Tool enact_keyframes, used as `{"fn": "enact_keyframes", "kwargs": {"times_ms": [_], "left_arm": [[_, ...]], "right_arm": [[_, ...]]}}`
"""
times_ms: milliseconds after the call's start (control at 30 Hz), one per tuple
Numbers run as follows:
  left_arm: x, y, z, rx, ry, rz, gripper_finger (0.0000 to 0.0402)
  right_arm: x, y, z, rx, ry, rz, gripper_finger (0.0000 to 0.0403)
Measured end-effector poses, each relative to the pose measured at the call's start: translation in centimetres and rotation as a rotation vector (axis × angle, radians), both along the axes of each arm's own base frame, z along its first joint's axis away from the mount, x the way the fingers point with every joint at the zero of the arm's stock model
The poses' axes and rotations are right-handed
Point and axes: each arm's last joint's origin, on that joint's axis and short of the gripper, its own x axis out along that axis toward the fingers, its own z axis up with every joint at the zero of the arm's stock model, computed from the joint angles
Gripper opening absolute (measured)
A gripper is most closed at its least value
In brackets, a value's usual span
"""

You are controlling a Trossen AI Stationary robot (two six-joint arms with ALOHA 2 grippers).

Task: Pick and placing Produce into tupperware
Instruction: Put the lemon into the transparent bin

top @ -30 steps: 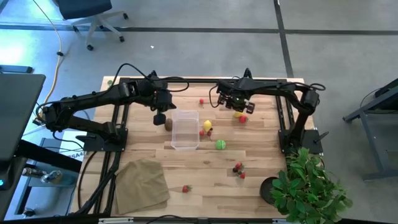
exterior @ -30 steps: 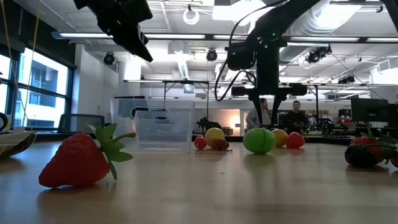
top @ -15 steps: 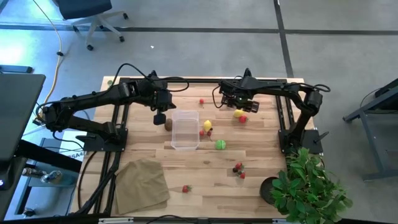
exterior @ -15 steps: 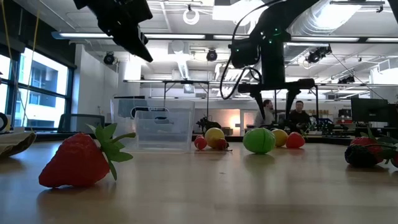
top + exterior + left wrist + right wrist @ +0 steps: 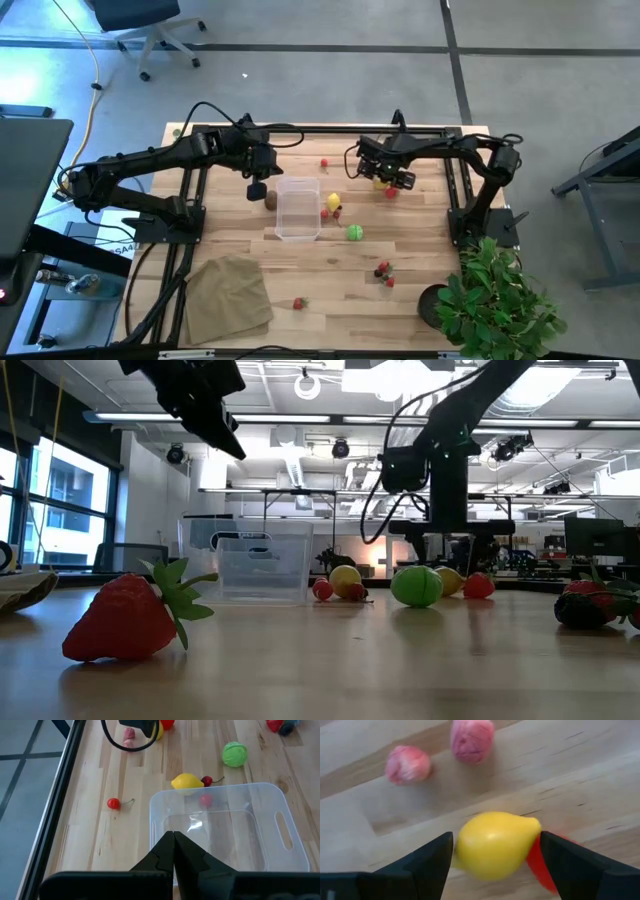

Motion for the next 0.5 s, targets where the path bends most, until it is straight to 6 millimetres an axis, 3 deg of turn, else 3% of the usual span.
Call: {"fn": "enact_keyframes", "kwargs": {"times_ms": [500], "left_arm": [[0.0, 0.0, 0.0, 0.0, 0.0, 0.0, 0.0001]], "right_arm": [[-0.17, -0.13, -1.06, -0.019, -0.042, 0.003, 0.029]]}}
